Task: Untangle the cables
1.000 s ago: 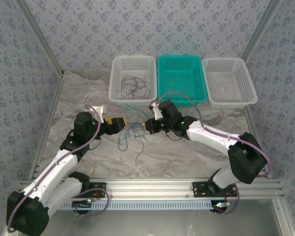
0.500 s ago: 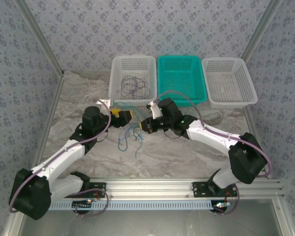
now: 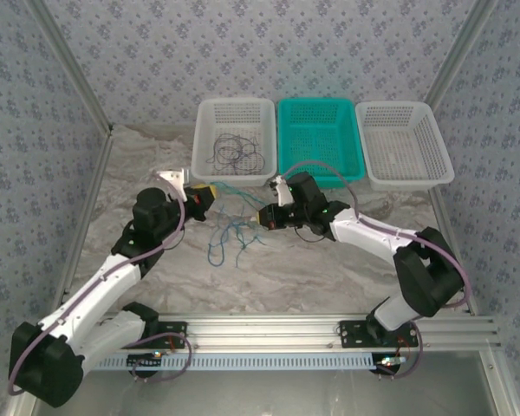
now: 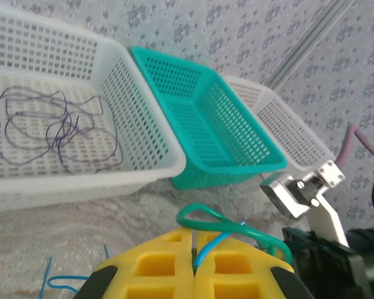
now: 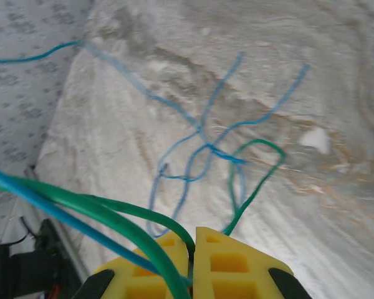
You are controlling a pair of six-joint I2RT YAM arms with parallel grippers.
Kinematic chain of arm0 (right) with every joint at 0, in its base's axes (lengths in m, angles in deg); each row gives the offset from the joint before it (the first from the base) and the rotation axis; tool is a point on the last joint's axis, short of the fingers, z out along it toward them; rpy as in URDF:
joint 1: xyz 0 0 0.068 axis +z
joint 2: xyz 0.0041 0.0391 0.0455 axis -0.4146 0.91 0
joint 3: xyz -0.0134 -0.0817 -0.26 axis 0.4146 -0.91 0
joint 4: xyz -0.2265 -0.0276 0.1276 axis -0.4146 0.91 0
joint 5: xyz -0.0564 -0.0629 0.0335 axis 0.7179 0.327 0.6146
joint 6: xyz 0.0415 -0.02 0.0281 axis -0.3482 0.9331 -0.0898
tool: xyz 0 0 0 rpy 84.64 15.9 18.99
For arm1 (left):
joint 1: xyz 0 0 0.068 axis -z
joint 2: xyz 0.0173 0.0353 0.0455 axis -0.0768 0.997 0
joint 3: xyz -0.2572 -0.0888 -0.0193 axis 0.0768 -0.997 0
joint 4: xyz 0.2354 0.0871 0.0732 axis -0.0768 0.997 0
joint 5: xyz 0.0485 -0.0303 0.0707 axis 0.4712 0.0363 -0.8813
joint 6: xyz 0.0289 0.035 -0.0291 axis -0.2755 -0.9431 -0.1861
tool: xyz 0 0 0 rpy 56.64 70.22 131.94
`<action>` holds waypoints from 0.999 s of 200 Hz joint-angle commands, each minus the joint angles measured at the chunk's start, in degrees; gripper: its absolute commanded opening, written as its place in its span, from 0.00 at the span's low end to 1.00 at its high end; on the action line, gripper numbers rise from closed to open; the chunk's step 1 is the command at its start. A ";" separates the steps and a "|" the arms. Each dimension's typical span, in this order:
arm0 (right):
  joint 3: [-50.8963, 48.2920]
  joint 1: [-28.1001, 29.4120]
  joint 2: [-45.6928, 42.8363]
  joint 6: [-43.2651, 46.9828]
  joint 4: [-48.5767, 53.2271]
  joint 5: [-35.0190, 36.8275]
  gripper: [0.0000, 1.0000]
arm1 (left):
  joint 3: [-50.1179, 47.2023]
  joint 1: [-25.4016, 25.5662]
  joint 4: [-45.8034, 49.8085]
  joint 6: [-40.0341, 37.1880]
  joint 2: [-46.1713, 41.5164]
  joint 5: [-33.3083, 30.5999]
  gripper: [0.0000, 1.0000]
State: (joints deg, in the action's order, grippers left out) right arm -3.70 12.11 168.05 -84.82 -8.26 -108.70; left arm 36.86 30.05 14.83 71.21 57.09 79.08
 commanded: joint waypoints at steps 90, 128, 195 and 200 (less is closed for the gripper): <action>-9.64 -1.29 9.52 1.91 1.71 11.16 0.31 | 14.44 -0.42 6.21 0.89 -3.84 3.85 0.00; -11.18 0.19 -1.32 3.75 1.20 16.03 0.54 | 14.53 -0.34 6.48 1.59 -3.39 6.09 0.00; -3.40 4.95 -12.14 12.38 -8.12 10.34 0.68 | 16.63 0.76 7.25 1.57 -2.83 7.59 0.00; -2.55 5.52 -12.01 12.70 -10.10 9.89 0.68 | 16.78 0.82 7.39 1.44 -2.87 7.51 0.00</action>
State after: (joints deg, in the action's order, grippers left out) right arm -10.85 15.45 156.31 -76.53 -10.92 -95.63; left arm 51.05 30.14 22.22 72.81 54.33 85.07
